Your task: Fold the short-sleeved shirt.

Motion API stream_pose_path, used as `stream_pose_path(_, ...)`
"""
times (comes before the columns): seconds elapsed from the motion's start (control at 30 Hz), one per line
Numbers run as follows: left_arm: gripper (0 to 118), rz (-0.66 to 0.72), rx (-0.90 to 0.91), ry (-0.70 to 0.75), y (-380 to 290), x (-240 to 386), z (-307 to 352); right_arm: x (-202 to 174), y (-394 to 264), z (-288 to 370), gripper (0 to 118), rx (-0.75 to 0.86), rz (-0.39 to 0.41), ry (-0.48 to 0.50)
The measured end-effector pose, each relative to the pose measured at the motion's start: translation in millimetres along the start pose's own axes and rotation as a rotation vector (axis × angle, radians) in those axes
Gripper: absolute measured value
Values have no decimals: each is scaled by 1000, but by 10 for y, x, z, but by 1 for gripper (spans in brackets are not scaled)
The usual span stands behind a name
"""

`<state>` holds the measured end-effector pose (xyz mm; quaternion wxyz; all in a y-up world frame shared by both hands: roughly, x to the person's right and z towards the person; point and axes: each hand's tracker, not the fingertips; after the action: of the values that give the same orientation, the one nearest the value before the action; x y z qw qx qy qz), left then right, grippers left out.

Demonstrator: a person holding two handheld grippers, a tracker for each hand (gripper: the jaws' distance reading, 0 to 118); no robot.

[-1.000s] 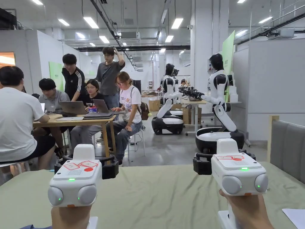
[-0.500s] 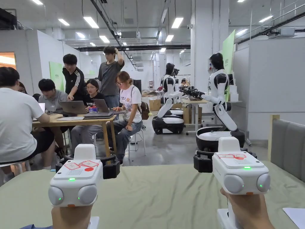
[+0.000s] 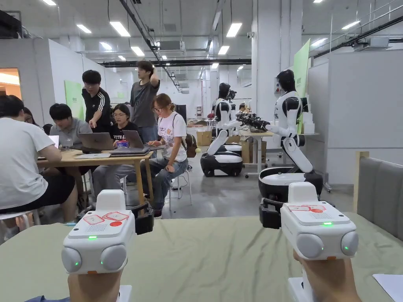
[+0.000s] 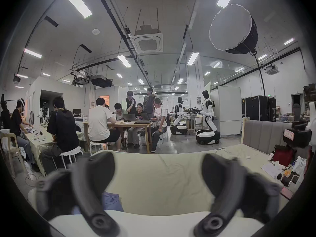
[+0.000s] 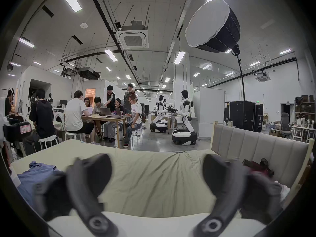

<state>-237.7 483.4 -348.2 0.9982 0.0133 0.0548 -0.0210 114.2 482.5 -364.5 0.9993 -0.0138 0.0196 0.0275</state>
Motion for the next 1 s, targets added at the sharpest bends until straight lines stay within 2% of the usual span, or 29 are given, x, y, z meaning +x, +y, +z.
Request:
stream_pose_path(0.03, 0, -10, 7, -11, 1, 13, 8, -7, 11, 8, 8, 4, 6, -3)
stream_pose_path(0.07, 0, -16, 11, -15, 4, 26, 4, -25, 23, 2, 0, 6, 26, -22)
stream_pose_path(0.13, 0, -26, 32, 12, -8, 77, 37, -72, 53, 65, 0, 50, 60, -60)
stream_pose_path(0.2, 0, 6, 14, -72, 11, 82, 50, -71, 72, 50, 0, 25, 47, 10)
stream_pose_path(0.27, 0, -63, 30, -20, -7, 154, 54, -119, 62, 67, 0, 30, 99, -9)
stream_pose_path(0.3, 0, -50, 33, -26, -13, 166, 68, -139, 52, 76, 0, 38, 105, -12)
stream_pose_path(0.57, 0, -3, 23, 1, 8, 32, 25, -72, 0, -6, 0, 21, 74, -10)
stream_pose_path(0.7, 0, 31, -1, 34, -19, -137, 48, -180, 48, -43, 0, 13, 51, -2)
stream_pose_path(0.83, 0, -3, -5, 78, -13, -472, 174, -492, 2, -91, 0, 13, 40, 51)
stream_pose_path(1.0, 0, -42, -9, 215, 45, -1183, 469, -1320, 65, -172, 0, 23, 16, 207)
